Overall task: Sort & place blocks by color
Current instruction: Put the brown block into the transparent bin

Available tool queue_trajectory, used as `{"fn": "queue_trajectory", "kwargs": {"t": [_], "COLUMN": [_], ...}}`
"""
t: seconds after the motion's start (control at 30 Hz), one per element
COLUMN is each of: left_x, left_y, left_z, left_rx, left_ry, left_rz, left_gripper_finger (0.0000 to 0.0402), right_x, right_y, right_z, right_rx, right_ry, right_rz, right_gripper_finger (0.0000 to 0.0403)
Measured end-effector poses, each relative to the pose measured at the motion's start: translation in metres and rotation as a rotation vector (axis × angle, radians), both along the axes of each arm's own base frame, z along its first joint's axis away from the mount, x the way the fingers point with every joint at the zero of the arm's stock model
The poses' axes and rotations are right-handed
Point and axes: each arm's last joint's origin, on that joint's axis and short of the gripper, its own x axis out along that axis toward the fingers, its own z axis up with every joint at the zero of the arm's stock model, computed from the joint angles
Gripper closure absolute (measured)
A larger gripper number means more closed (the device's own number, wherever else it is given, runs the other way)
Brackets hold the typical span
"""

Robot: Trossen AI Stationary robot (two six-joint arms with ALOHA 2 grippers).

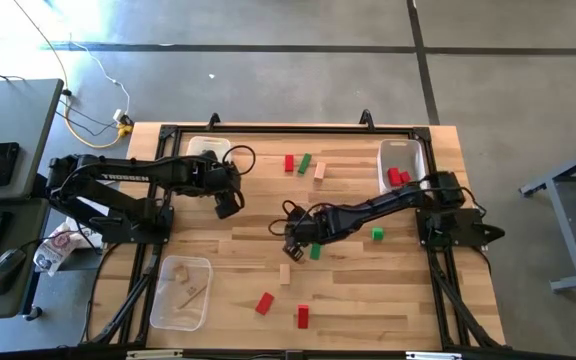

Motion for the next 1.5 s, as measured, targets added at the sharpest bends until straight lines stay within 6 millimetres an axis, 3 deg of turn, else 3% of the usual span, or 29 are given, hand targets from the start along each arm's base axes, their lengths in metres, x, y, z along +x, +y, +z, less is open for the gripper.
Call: {"fn": "queue_trajectory", "kwargs": {"t": [0.33, 0.67, 1.13, 1.5], "left_x": [0.000, 0.002, 0.029, 0.040], "left_y": [-0.002, -0.005, -0.008, -0.007], "left_z": [-0.001, -0.001, 0.012, 0.022], "left_rx": [-0.088, -0.276, -0.529, -0.562], "left_ry": [-0.038, -0.163, -0.481, -0.637], "left_rz": [0.038, 0.234, 0.149, 0.142], "left_gripper_finger": [0.0201, 0.0201, 0.0202, 0.0202], "right_x": [-0.004, 0.006, 0.014, 0.014], "right_y": [0.012, 0.014, 0.017, 0.017], "right_z": [0.030, 0.038, 0.047, 0.049], "right_rx": [-0.084, -0.166, -0.371, -0.574], "right_ry": [-0.103, -0.196, -0.253, -0.202], "right_rz": [0.125, 0.284, 0.492, 0.538], "right_gripper_finger": [0.0377, 0.0373, 0.0372, 0.0371]}}
